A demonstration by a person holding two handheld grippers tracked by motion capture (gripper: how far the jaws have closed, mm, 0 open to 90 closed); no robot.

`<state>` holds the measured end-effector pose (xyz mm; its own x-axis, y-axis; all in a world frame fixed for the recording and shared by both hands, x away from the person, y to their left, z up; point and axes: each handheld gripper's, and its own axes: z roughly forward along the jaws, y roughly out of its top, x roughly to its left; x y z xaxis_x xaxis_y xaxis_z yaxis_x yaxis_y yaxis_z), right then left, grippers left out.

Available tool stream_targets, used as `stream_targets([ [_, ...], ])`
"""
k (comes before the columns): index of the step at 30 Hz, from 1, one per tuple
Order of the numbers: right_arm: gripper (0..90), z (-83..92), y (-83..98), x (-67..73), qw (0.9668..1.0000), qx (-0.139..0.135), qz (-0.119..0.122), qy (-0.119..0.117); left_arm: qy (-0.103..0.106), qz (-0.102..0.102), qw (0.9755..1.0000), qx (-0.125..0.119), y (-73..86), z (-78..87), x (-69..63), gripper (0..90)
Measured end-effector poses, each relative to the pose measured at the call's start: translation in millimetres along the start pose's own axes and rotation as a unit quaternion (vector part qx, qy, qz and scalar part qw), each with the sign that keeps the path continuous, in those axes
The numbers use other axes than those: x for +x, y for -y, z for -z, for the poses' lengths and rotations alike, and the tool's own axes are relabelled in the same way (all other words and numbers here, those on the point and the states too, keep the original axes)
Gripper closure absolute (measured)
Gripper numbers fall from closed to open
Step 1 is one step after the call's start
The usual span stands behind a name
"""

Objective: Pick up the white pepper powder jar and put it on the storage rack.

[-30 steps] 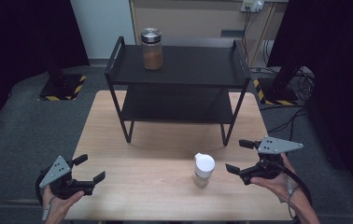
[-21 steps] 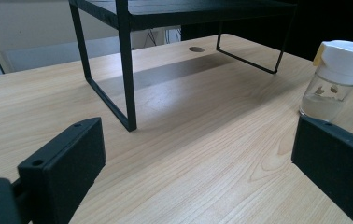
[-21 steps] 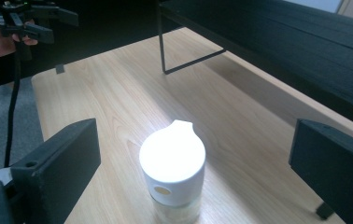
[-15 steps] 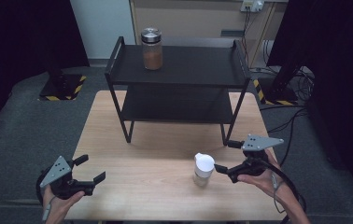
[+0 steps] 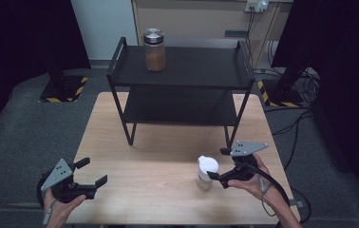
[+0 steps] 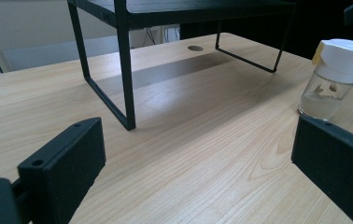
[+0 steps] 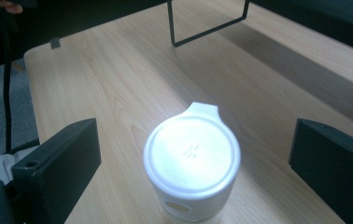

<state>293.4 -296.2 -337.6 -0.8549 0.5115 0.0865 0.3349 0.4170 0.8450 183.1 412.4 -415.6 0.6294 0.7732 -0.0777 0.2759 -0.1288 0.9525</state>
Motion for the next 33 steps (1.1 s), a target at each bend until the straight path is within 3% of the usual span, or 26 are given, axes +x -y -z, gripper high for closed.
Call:
stream_targets([
  [6, 2.9, -12.5, 2.4, 1.8, 0.9999, 0.008, 0.001, -0.006, 0.0, 0.0, 1.0, 0.0, 0.1, 0.3, 0.5, 1.8],
  [19, 7.8, -35.6, 6.6, 10.7, 0.9993, 0.037, 0.008, 0.009, 0.0, -0.001, 1.0, 0.002, -0.3, 0.4, -0.1, 1.8],
  [23, 12.8, -39.0, 8.6, 10.5, 0.999, 0.042, 0.012, 0.008, 0.0, -0.001, 1.0, 0.002, -0.3, 0.4, 0.0, 1.8],
  [31, 30.1, -37.0, 13.3, 15.3, 0.9986, 0.035, 0.025, 0.032, 0.0, 0.0, 1.0, 0.003, -0.2, 0.0, 0.2, 1.7],
  [33, 30.9, -36.3, 14.1, 15.2, 0.9986, 0.034, 0.025, 0.034, 0.0, 0.0, 1.0, 0.003, -0.2, 0.0, 0.4, 1.8],
])
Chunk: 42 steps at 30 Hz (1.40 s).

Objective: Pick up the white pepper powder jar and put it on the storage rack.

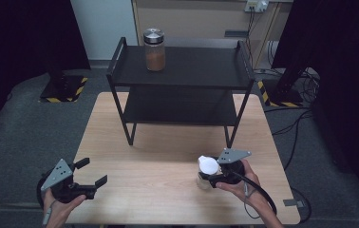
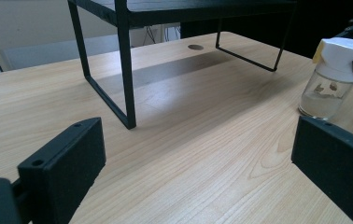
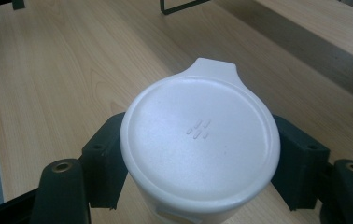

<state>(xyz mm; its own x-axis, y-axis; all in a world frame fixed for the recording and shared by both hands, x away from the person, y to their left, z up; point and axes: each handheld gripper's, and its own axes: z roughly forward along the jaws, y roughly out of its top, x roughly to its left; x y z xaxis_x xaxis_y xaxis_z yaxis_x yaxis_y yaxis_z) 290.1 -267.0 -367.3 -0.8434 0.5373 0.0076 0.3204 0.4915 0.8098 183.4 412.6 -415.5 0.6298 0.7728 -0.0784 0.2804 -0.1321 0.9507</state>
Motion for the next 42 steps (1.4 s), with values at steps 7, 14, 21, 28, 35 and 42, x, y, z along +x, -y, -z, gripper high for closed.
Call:
stream_targets([
  [7, 31.2, -0.3, -1.7, 2.4, 1.0, 0.002, 0.007, 0.004, 0.001, 0.001, 1.0, 0.0, 0.2, 0.1, 0.5, 1.8],
  [14, 31.3, 0.0, -0.8, 5.5, 0.9999, 0.0, 0.009, 0.009, 0.002, 0.005, 1.0, -0.001, 0.8, 0.2, 1.6, 1.9],
  [21, 31.3, 1.1, -4.0, 6.1, 0.9998, 0.006, 0.014, 0.011, 0.003, 0.009, 1.0, 0.0, 0.9, -0.2, 2.9, 1.9],
  [28, 31.4, 9.0, -11.7, 0.7, 0.9997, 0.007, 0.018, 0.014, 0.004, 0.007, 1.0, 0.002, 0.2, -1.7, 2.4, 1.9],
  [35, 31.4, 25.2, -29.2, -11.6, 0.9997, 0.009, 0.021, -0.001, 0.004, 0.009, 0.9999, 0.004, 0.4, -1.5, 2.3, 1.9],
  [42, 31.4, 47.8, -55.8, -25.9, 0.9991, 0.014, 0.035, -0.019, 0.005, 0.011, 0.9999, 0.004, 0.5, -1.5, 2.8, 1.9],
])
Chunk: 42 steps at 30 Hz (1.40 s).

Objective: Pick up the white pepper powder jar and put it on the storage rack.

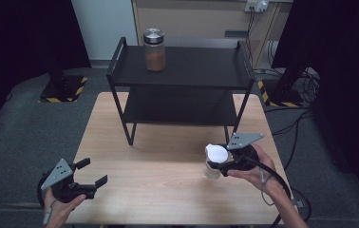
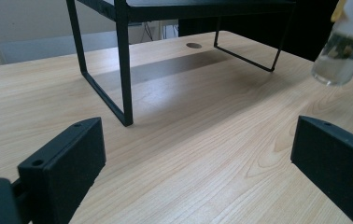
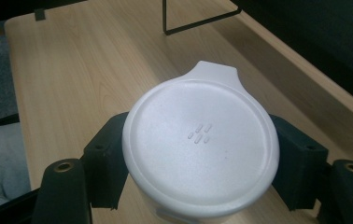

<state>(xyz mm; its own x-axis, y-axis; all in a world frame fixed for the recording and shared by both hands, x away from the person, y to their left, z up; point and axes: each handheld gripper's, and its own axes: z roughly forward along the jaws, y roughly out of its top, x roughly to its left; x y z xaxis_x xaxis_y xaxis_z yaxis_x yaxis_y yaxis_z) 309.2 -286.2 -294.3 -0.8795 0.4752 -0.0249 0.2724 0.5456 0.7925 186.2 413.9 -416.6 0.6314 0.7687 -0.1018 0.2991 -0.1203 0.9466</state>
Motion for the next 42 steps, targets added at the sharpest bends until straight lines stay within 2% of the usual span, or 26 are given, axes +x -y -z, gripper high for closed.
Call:
stream_targets([
  [5, 31.4, 17.2, -17.8, -7.4, 0.9999, 0.007, 0.011, -0.001, 0.0, 0.001, 1.0, 0.001, 0.1, -0.5, -0.3, 1.9],
  [15, 31.4, 52.5, -45.7, -18.3, 0.9999, 0.004, 0.014, 0.002, 0.003, 0.006, 1.0, 0.003, 0.7, -1.4, 0.2, 1.9],
  [23, 31.4, 72.6, -69.9, -21.8, 0.9999, 0.009, 0.011, 0.004, 0.007, 0.01, 0.9999, 0.002, 1.3, -2.0, 1.3, 2.0],
  [30, 31.4, 86.9, -103.0, -24.7, 0.9999, 0.016, 0.005, 0.005, 0.011, 0.009, 0.9999, 0.005, 0.5, -3.5, 2.1, 2.0],
  [35, 31.4, 97.5, -126.1, -26.1, 0.9998, 0.004, 0.007, 0.016, 0.01, 0.013, 0.9999, 0.004, 1.4, -2.8, 3.2, 2.0],
  [38, 31.4, 104.0, -141.4, -31.6, 0.9999, 0.002, 0.002, 0.013, 0.012, 0.013, 0.9998, 0.004, 1.3, -2.7, 3.7, 2.0],
  [42, 31.4, 112.2, -159.1, -33.0, 0.9997, -0.005, 0.006, 0.024, 0.011, 0.012, 0.9999, 0.004, 1.4, -2.4, 3.5, 2.0],
])
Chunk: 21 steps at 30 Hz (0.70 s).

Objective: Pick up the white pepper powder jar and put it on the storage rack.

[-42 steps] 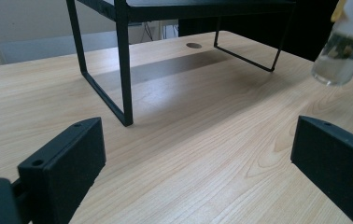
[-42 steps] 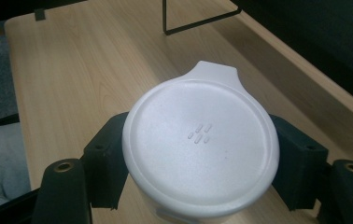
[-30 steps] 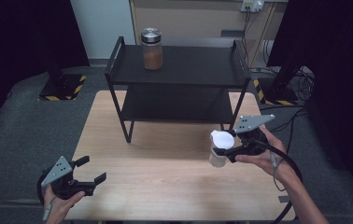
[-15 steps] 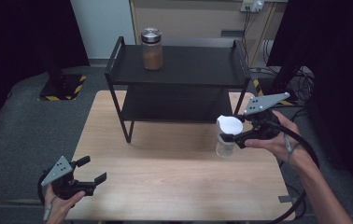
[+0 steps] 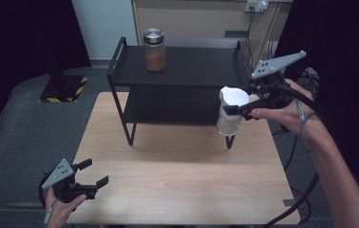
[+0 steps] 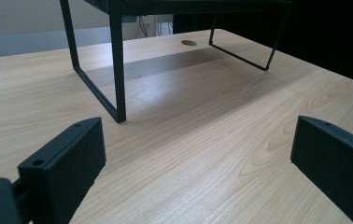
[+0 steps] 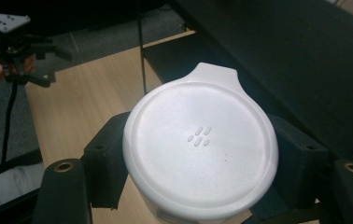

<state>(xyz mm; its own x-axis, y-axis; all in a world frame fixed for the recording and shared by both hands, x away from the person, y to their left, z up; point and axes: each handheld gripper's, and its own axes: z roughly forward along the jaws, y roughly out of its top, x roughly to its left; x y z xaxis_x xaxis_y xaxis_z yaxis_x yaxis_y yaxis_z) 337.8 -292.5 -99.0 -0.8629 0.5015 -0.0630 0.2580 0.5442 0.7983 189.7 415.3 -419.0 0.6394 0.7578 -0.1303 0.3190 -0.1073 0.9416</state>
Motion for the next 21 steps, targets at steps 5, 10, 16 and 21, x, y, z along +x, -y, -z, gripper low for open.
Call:
stream_targets([
  [5, 31.5, 6.7, -20.3, -1.5, 0.9999, 0.006, 0.0, 0.013, 0.001, 0.001, 1.0, 0.0, 0.3, 0.2, 0.2, 2.0],
  [10, 31.5, 13.0, -37.0, -6.2, 0.9998, 0.006, -0.006, 0.019, 0.001, 0.001, 1.0, 0.001, 0.1, -0.2, 0.4, 2.1],
  [16, 31.5, 18.5, -54.5, -15.3, 0.9992, -0.005, -0.022, 0.032, 0.001, 0.001, 1.0, 0.001, 0.3, -0.3, 0.7, 2.1],
  [21, 31.5, 17.9, -71.9, -22.4, 0.9982, -0.002, -0.03, 0.051, 0.001, 0.002, 1.0, 0.002, 0.4, -0.5, 1.2, 2.2],
])
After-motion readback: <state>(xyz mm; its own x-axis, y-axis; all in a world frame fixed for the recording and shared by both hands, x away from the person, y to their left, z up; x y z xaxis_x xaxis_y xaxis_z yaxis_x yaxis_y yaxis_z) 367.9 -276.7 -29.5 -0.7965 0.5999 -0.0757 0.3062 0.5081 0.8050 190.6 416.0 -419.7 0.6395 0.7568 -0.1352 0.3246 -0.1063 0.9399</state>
